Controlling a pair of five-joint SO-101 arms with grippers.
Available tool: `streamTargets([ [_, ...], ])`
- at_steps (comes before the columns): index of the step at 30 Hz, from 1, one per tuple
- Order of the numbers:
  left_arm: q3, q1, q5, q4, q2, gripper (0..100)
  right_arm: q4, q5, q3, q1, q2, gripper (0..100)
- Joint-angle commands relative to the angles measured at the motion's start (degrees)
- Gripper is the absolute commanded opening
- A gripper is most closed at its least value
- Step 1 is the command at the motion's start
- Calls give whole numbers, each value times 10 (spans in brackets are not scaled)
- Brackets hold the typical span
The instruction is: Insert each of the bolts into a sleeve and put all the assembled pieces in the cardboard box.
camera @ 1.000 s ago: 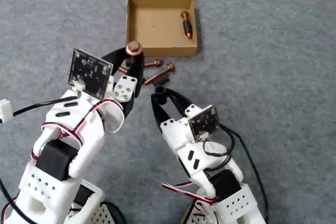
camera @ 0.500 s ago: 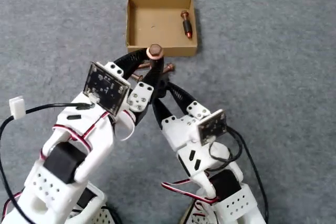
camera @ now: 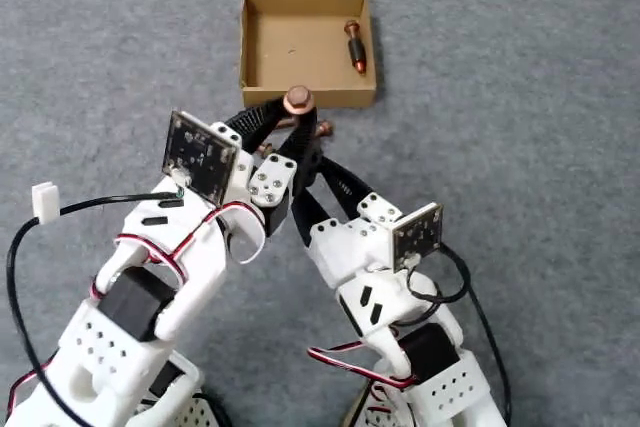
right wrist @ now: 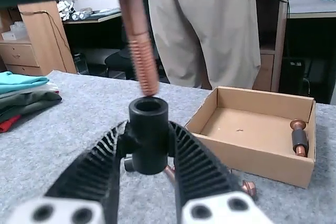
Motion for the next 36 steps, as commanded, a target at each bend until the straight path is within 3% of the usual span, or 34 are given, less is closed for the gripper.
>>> streamTargets([
  [1, -80, 3, 18, 60, 34, 18, 6, 15, 0, 9, -24, 2],
  [7, -120, 7, 56, 61, 72, 18, 9, 26, 0, 9, -24, 2],
  [29, -66, 9, 55, 67, 33, 18, 9, 28, 0, 9, -24, 2],
  [36, -62, 49, 52, 66, 33, 18, 9, 28, 0, 9, -24, 2],
])
